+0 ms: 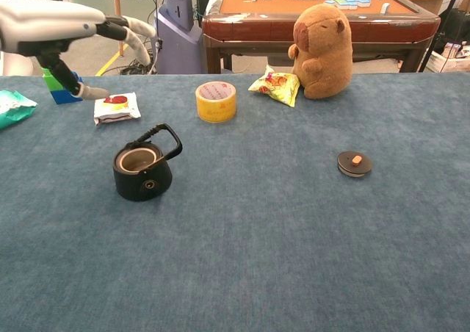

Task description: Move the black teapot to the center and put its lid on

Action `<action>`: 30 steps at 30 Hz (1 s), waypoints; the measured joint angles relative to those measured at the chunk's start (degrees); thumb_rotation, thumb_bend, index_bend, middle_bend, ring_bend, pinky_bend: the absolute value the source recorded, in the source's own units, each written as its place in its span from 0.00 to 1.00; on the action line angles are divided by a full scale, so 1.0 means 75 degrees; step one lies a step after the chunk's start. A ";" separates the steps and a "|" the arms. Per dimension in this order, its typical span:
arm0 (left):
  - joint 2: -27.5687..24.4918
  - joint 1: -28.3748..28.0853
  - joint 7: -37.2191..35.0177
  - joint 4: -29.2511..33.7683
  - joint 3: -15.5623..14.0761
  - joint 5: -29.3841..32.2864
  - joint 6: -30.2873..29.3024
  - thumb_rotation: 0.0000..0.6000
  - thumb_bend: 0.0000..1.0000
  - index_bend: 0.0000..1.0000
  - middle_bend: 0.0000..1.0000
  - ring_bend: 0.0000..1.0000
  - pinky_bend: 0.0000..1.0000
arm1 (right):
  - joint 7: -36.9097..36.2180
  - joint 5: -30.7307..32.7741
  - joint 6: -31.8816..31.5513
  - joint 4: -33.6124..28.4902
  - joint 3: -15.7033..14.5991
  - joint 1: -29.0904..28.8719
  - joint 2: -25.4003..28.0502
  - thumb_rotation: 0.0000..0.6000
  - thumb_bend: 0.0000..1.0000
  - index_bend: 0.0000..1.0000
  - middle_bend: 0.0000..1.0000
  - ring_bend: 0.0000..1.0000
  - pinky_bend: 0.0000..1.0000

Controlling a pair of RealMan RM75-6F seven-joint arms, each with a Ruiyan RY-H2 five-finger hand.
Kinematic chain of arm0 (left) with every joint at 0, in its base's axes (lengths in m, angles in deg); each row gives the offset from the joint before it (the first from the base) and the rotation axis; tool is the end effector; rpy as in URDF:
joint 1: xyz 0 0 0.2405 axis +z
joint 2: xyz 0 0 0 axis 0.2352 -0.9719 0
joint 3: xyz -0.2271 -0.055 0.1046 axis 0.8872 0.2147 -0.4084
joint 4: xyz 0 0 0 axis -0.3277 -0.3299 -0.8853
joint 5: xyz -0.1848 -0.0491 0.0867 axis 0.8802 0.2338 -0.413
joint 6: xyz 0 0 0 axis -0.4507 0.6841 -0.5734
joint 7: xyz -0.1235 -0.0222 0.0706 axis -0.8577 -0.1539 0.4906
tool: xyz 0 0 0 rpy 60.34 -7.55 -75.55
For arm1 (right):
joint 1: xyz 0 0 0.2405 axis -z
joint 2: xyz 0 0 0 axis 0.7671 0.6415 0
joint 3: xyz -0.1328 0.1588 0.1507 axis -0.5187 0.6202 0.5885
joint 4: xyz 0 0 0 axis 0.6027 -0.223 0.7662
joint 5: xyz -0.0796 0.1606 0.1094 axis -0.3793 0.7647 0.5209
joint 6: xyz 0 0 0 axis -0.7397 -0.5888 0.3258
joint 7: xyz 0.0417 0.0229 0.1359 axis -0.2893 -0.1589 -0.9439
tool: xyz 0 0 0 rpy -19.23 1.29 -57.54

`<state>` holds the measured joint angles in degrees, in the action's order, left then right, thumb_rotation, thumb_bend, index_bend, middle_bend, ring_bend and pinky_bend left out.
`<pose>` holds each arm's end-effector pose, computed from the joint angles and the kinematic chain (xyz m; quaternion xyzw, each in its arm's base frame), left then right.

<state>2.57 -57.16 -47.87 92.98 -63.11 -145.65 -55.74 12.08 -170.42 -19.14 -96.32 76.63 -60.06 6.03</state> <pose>-0.1313 0.3628 0.0834 -0.8012 -0.2469 -0.3778 0.3929 -0.2569 -0.2086 0.2103 0.6737 -0.2841 0.3054 0.6100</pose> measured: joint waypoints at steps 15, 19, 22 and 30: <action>0.1330 -0.0695 0.1318 -0.0817 -0.0181 0.0516 0.0134 1.00 0.29 0.32 0.02 0.00 0.00 | -0.0124 0.0051 0.0079 0.0147 -0.0049 -0.0027 -0.0056 1.00 0.23 0.17 0.21 0.01 0.03; 0.1582 -0.0873 0.1629 -0.1085 -0.0249 0.0627 0.0233 1.00 0.29 0.32 0.02 0.00 0.00 | -0.0158 0.0064 0.0075 0.0179 -0.0072 -0.0005 -0.0053 1.00 0.23 0.17 0.21 0.01 0.03; 0.1741 -0.0998 0.1865 -0.1277 -0.0292 0.0773 0.0343 1.00 0.29 0.32 0.02 0.00 0.00 | -0.0175 0.0086 0.0063 0.0195 -0.0080 0.0012 -0.0045 1.00 0.23 0.17 0.21 0.01 0.03; 0.2028 -0.1299 0.2331 -0.1602 -0.0356 0.1343 0.0671 1.00 0.29 0.32 0.02 0.00 0.00 | -0.0227 0.0131 0.0025 0.0232 -0.0084 0.0047 -0.0002 1.00 0.23 0.17 0.21 0.01 0.03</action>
<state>17.79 -66.90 -30.38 80.97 -65.78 -135.58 -50.71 10.38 -169.44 -18.95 -94.58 76.00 -59.71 6.01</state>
